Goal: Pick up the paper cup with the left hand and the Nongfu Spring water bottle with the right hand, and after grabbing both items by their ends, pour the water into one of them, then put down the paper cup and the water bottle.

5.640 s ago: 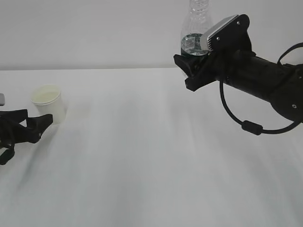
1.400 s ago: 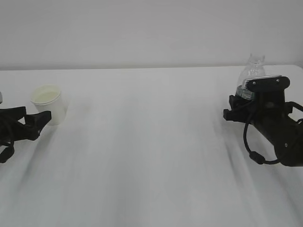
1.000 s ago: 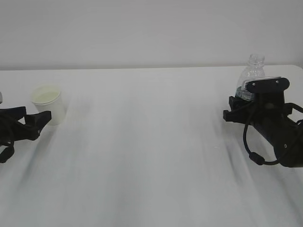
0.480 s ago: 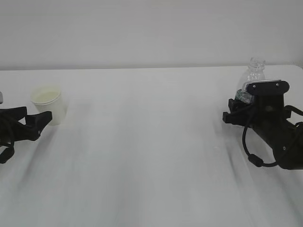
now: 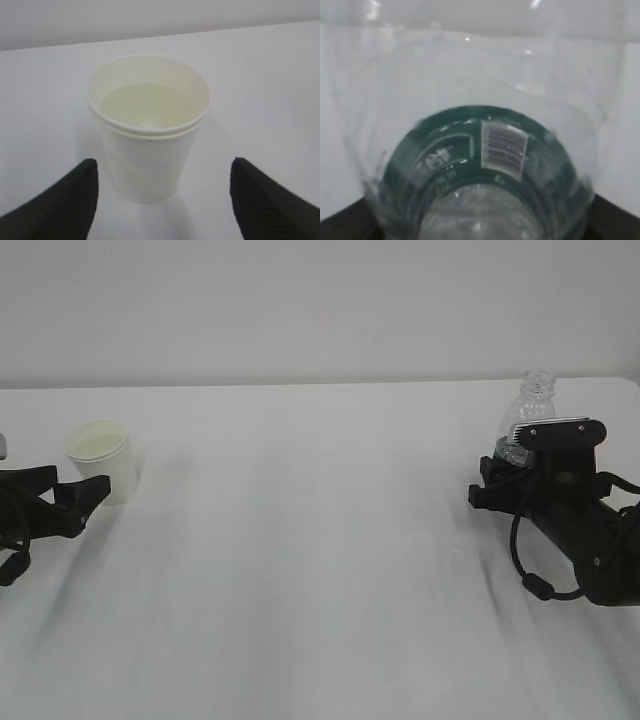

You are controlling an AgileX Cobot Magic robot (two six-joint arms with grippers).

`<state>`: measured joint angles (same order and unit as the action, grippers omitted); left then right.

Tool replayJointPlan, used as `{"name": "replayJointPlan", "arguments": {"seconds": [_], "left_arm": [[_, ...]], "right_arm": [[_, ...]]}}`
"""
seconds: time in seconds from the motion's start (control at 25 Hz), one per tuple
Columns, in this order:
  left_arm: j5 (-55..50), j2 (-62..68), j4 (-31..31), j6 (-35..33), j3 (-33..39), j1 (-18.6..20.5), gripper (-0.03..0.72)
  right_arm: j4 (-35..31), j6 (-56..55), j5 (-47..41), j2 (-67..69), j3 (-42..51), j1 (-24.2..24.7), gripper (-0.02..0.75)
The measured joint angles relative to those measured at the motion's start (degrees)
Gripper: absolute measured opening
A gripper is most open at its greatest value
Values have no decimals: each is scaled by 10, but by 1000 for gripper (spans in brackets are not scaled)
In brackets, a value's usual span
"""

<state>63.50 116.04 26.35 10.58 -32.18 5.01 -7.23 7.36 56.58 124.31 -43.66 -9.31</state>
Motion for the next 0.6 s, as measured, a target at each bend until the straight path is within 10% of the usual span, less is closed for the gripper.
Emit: {"name": "replayJointPlan", "arguments": {"seconds": [0.6], "left_arm": [[0,0,0,0,0,0,588]], "right_arm": [[38,0,13,1,0,0,570]]}}
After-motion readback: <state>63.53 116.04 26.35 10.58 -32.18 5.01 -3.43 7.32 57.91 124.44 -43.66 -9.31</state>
